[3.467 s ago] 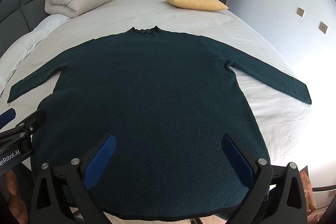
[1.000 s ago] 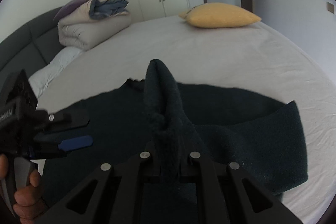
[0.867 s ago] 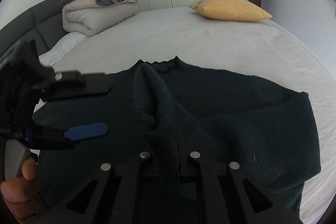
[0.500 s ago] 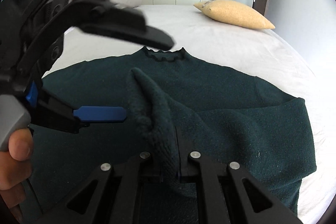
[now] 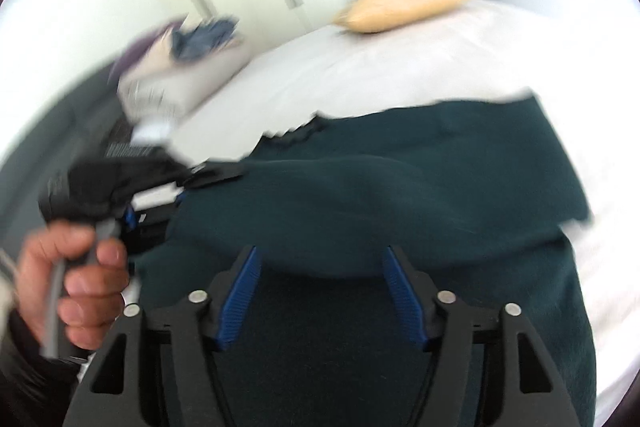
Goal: Fold small clothes
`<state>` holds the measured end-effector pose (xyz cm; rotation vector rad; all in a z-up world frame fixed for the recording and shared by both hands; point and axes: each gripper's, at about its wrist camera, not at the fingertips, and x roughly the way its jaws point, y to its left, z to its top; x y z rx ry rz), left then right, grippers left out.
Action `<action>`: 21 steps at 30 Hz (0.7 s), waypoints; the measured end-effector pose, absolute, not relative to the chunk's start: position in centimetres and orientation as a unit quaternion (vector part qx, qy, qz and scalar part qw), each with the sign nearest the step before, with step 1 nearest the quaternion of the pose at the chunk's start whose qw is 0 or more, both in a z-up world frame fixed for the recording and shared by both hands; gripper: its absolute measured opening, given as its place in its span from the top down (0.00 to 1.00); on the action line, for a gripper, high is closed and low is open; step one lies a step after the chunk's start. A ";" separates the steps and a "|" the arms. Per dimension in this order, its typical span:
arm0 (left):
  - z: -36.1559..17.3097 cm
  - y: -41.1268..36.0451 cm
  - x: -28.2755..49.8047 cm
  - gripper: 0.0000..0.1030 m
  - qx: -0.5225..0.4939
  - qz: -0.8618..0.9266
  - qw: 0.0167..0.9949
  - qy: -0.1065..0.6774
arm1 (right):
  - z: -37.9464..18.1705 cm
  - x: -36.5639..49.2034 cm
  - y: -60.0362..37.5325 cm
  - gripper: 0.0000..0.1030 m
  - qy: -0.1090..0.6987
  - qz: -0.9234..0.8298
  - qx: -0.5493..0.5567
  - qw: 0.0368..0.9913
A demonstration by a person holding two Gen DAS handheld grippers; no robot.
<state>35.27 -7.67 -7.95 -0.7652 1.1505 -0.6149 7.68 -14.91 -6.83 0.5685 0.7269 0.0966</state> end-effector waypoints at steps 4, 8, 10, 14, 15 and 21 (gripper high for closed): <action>-5.2 -5.6 36.4 0.92 -0.331 -0.265 0.764 0.486 | -9.5 8.0 -20.7 0.29 0.340 0.052 0.458 0.820; -5.2 -3.8 36.6 0.92 -0.330 -0.250 0.775 0.477 | -11.1 8.7 -23.4 0.29 0.308 0.046 0.534 0.786; -5.9 -2.6 36.2 0.92 -0.329 -0.242 0.773 0.485 | -11.8 9.2 -24.4 0.29 0.304 0.042 0.559 0.770; -8.6 -0.4 35.5 0.92 -0.337 -0.218 0.769 0.499 | -11.9 10.3 -26.3 0.30 0.272 0.040 0.600 0.752; -8.8 0.6 35.2 0.92 -0.339 -0.215 0.767 0.500 | -12.2 10.5 -27.1 0.30 0.268 0.039 0.608 0.746; -11.6 2.1 35.4 0.92 -0.339 -0.202 0.762 0.513 | -12.3 10.8 -28.1 0.30 0.257 0.036 0.618 0.742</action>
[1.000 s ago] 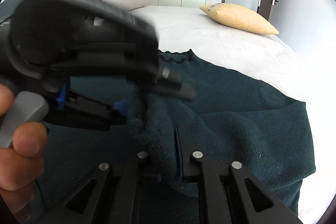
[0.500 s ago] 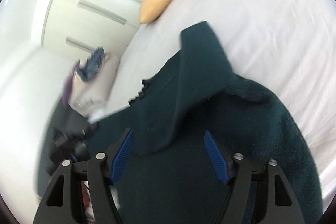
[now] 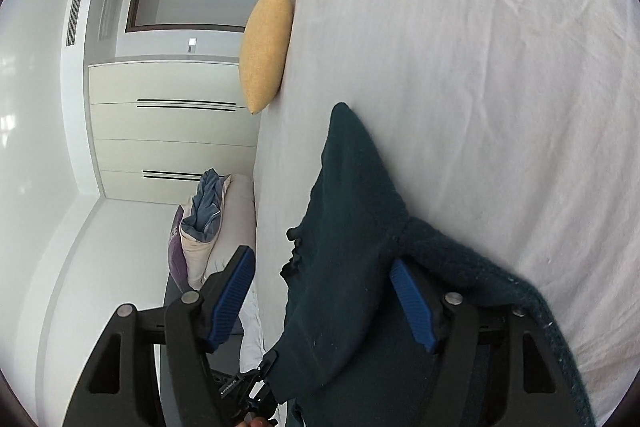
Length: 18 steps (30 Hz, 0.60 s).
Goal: Fold small clothes
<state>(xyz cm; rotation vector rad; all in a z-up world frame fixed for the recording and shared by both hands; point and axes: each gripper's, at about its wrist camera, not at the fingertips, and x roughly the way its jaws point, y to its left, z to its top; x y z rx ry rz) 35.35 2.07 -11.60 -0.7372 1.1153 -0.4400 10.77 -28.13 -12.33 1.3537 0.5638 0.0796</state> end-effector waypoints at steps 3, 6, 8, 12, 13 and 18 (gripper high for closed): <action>-12.8 3.3 35.5 0.92 -0.340 -0.192 0.763 0.515 | -12.7 10.6 -27.3 0.30 0.260 0.046 0.624 0.735; -13.6 4.2 35.7 0.92 -0.342 -0.183 0.762 0.519 | -12.7 10.1 -26.8 0.30 0.262 0.050 0.620 0.738; -14.1 4.7 35.7 0.92 -0.340 -0.180 0.762 0.522 | -13.0 9.9 -27.0 0.30 0.262 0.049 0.624 0.735; -14.6 5.2 35.9 0.92 -0.345 -0.177 0.760 0.522 | -13.0 9.7 -27.0 0.30 0.265 0.048 0.625 0.733; -14.6 5.1 36.0 0.92 -0.343 -0.176 0.760 0.523 | -12.9 9.7 -26.9 0.30 0.266 0.047 0.621 0.736; -14.6 4.6 36.6 0.92 -0.341 -0.173 0.763 0.521 | -12.9 9.6 -26.7 0.30 0.270 0.047 0.614 0.740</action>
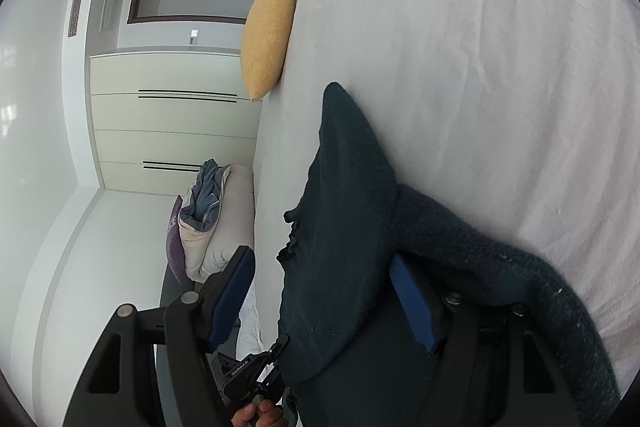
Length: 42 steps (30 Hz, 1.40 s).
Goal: Fold small clothes
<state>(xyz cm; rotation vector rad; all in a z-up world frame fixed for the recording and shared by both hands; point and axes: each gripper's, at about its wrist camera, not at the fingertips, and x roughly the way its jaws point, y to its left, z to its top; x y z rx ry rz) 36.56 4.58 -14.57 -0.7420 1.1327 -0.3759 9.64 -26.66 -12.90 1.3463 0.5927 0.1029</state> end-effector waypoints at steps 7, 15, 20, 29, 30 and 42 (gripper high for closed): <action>-14.5 5.0 36.1 0.92 -0.337 -0.175 0.765 0.521 | -11.4 9.5 -25.6 0.28 0.313 0.056 0.585 0.746; -11.4 6.5 34.9 0.90 -0.304 -0.123 0.804 0.495 | -6.5 12.0 -27.3 0.28 0.295 0.089 0.534 0.787; -7.5 2.6 33.4 0.90 -0.203 -0.141 0.852 0.462 | -7.4 18.3 -29.2 0.26 0.328 0.123 0.517 0.781; -12.3 -1.0 34.2 0.90 -0.172 -0.178 0.833 0.495 | -12.3 24.9 -29.7 0.28 0.394 0.122 0.497 0.763; -12.3 -0.9 34.2 0.91 -0.173 -0.180 0.833 0.494 | -12.0 24.6 -29.4 0.29 0.393 0.130 0.487 0.769; -11.0 1.3 32.1 0.90 -0.200 -0.168 0.837 0.480 | -11.2 15.2 -26.4 0.18 0.422 0.167 0.479 0.751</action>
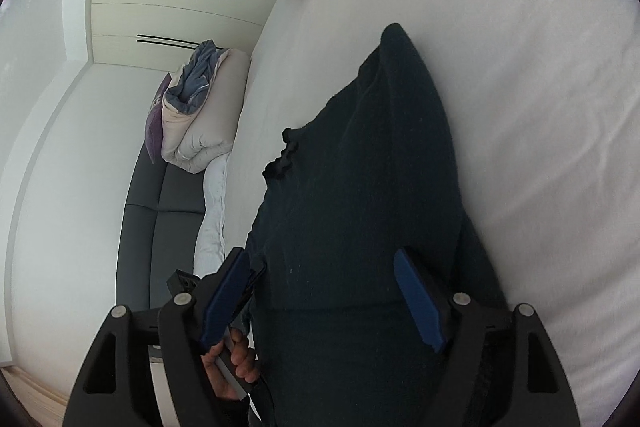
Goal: Fold small clothes
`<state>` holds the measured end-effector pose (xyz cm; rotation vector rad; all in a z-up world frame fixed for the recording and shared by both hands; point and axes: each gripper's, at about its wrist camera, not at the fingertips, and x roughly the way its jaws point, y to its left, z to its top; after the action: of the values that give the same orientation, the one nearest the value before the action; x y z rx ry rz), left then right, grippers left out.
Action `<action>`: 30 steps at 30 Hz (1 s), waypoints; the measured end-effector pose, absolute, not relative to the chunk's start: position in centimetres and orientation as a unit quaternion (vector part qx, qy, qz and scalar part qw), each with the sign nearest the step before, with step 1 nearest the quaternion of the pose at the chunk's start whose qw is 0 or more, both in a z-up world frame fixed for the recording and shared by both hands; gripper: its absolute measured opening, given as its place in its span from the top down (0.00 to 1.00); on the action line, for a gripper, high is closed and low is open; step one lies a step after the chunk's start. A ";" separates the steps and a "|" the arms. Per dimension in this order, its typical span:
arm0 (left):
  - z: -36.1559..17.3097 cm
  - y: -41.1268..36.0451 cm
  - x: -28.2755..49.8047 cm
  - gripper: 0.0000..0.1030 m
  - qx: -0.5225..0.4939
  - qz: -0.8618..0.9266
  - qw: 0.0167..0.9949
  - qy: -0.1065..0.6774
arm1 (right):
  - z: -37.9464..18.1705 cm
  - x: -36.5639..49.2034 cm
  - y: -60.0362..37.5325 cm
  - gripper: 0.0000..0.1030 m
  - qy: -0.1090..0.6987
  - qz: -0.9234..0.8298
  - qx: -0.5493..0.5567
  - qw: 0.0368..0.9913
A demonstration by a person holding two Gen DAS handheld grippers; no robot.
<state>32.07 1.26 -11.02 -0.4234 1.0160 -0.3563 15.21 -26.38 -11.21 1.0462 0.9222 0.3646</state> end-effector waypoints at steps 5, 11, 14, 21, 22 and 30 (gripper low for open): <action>-8.4 7.8 27.1 0.90 -0.285 -0.144 0.845 0.429 | -10.3 14.9 -24.3 0.22 0.448 0.138 0.411 0.782; -8.5 21.8 17.7 0.05 -0.430 -0.026 0.837 0.337 | -6.0 10.7 -21.2 0.18 0.356 0.204 0.461 0.787; -10.1 28.3 13.5 0.05 -0.508 0.021 0.808 0.298 | -5.8 9.2 -18.1 0.18 0.362 0.231 0.464 0.775; -13.5 37.1 7.7 0.07 -0.639 0.088 0.731 0.222 | -6.6 7.8 -12.1 0.18 0.402 0.248 0.454 0.755; -13.9 37.4 7.7 0.07 -0.647 0.085 0.725 0.218 | -6.6 7.9 -11.3 0.18 0.406 0.248 0.451 0.755; -16.0 40.6 9.8 0.14 -0.676 0.090 0.700 0.212 | -6.3 7.8 -8.3 0.18 0.408 0.262 0.445 0.753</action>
<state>9.75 40.63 -16.02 -1.5061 0.4718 0.2003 7.77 -8.29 -6.32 0.9715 0.8902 0.5711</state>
